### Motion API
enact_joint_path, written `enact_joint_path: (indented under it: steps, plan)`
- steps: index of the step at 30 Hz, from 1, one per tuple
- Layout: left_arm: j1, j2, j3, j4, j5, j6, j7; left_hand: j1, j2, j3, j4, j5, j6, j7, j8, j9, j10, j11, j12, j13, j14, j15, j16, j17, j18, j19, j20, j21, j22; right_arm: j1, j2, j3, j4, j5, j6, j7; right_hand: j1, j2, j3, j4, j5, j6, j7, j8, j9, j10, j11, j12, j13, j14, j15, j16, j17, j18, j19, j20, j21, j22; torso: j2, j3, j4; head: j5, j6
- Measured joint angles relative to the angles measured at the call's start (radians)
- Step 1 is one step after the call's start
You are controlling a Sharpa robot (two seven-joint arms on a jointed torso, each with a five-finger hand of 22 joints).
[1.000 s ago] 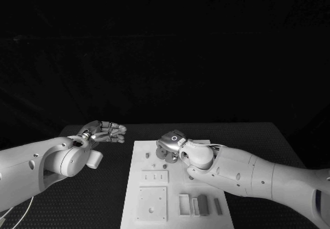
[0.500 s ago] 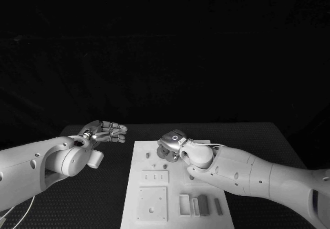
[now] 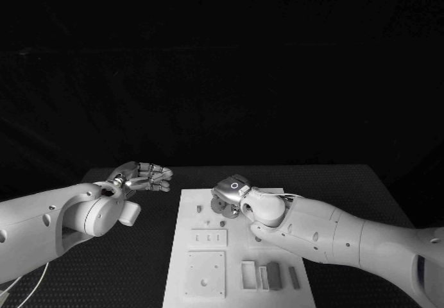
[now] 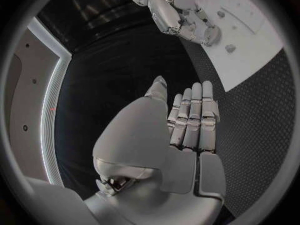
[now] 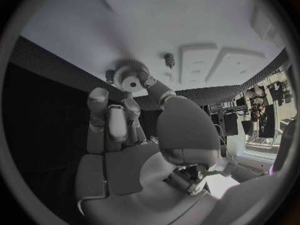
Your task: Assemble the parts on the task board
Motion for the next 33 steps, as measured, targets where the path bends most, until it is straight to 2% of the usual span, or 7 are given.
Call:
enact_joint_path:
  steps: [4, 8, 12, 14, 17, 20, 33]
  plan:
    - [0.0, 0.001, 0.0, 0.0, 0.0, 0.0, 0.0, 0.0, 0.0, 0.0, 0.0, 0.0, 0.0, 0.0, 0.0, 0.0, 0.0, 0.0, 0.0, 0.0, 0.0, 0.0, 0.0, 0.0, -0.001, 0.0, 0.0, 0.0, 0.0, 0.0, 0.005, -0.001, -0.005, 0.0, 0.0, 0.002, 0.0, 0.0, 0.0, 0.0, 0.0, 0.001, 0.0, 0.0, 0.0, -0.001, 0.001, -0.003, -0.003, 0.0, 0.0, 0.0, -0.002, 0.0, 0.0, 0.0, 0.0, 0.0, 0.0, 0.0004, 0.0003, 0.0, -0.001]
    - [0.0, 0.001, 0.0, 0.0, 0.0, 0.0, 0.0, 0.0, 0.0, 0.0, 0.0, 0.0, 0.0, 0.0, 0.0, 0.0, 0.0, 0.0, 0.0, 0.0, 0.0, 0.0, 0.0, 0.0, 0.01, 0.0, 0.0, 0.0, 0.0, 0.0, 0.01, -0.001, -0.012, 0.001, -0.001, 0.003, -0.001, -0.001, 0.0, 0.0, 0.0, 0.012, 0.001, -0.014, -0.005, -0.03, 0.007, -0.014, -0.011, 0.0, 0.0, 0.0, -0.005, 0.0, 0.0, 0.0, -0.005, 0.0, 0.0, 0.0003, 0.0001, 0.0, -0.002]
    - [0.0, 0.001, 0.0, 0.0, 0.0, 0.001, 0.0, 0.0, 0.0, 0.0, 0.0, 0.0, 0.0, 0.0, 0.0, 0.0, 0.0, 0.0, 0.0, 0.0, 0.0, 0.0, 0.0, 0.0, 0.01, 0.0, 0.0, 0.0, 0.0, 0.0, 0.012, -0.001, -0.016, 0.002, -0.001, 0.005, -0.006, -0.006, 0.003, 0.003, 0.0, -0.01, 0.024, -0.032, -0.012, -0.033, 0.007, -0.023, -0.02, 0.004, 0.006, -0.004, -0.007, 0.0, 0.0, 0.0, -0.005, 0.0, 0.0, -0.0001, -0.0001, 0.0, -0.002]
    - [0.0, 0.001, 0.0, 0.0, 0.0, 0.001, 0.0, 0.0, 0.0, 0.0, 0.0, 0.0, 0.0, 0.0, 0.0, 0.0, 0.0, 0.0, 0.0, 0.0, 0.0, 0.0, 0.0, 0.0, 0.01, 0.0, 0.0, 0.0, 0.0, -0.001, 0.013, -0.001, -0.017, 0.004, -0.001, 0.007, -0.006, -0.006, 0.005, 0.004, 0.0, -0.017, 0.034, -0.041, -0.018, -0.036, 0.015, -0.023, -0.021, 0.001, 0.01, -0.004, -0.01, 0.0, 0.0, 0.0, -0.01, 0.0, 0.0, -0.0001, -0.0002, 0.0, -0.002]
    - [0.0, 0.001, 0.0, 0.0, 0.0, 0.001, -0.001, 0.0, 0.0, 0.0, 0.0, 0.0, 0.0, 0.0, 0.0, 0.0, 0.0, 0.0, 0.0, -0.001, 0.0, 0.0, 0.0, 0.001, 0.01, 0.0, 0.0, 0.0, 0.0, -0.001, 0.013, -0.001, -0.021, 0.007, -0.001, 0.011, -0.006, -0.006, 0.008, 0.003, 0.0, -0.029, 0.046, -0.052, -0.025, -0.038, 0.02, -0.03, -0.025, -0.006, 0.016, -0.008, -0.014, 0.0, -0.001, 0.001, -0.01, 0.0, 0.0, -0.0001, -0.0005, 0.0, -0.002]
    - [0.0, 0.001, 0.0, 0.0, 0.0, 0.001, -0.001, 0.0, 0.0, 0.0, 0.0, 0.0, 0.0, 0.0, 0.0, 0.0, 0.0, 0.0, 0.0, -0.001, 0.0, 0.0, 0.0, 0.001, 0.01, 0.0, 0.0, 0.0, 0.0, -0.001, 0.013, -0.001, -0.024, 0.01, -0.001, 0.013, -0.006, -0.006, 0.008, 0.003, 0.0, -0.034, 0.051, -0.065, -0.034, -0.042, 0.023, -0.031, -0.027, -0.006, 0.021, -0.008, -0.016, 0.0, -0.002, 0.002, -0.014, 0.0, 0.0, 0.0, -0.0007, 0.0, -0.002]
    - [0.0, 0.001, 0.0, -0.001, 0.0, 0.003, -0.002, 0.0, 0.0, -0.002, 0.002, 0.0, 0.0, 0.0, 0.0, -0.001, 0.0, 0.0, -0.004, -0.002, 0.0, 0.0, -0.004, 0.003, 0.009, 0.0, 0.0, -0.001, -0.001, -0.001, 0.012, -0.001, -0.028, 0.02, -0.009, 0.013, -0.006, -0.006, 0.009, 0.003, 0.0, -0.036, 0.049, -0.07, -0.042, -0.038, 0.027, -0.031, -0.029, -0.005, 0.023, -0.008, -0.017, 0.0, -0.002, 0.002, -0.014, 0.0, 0.0, 0.0006, -0.0008, 0.002, -0.002]
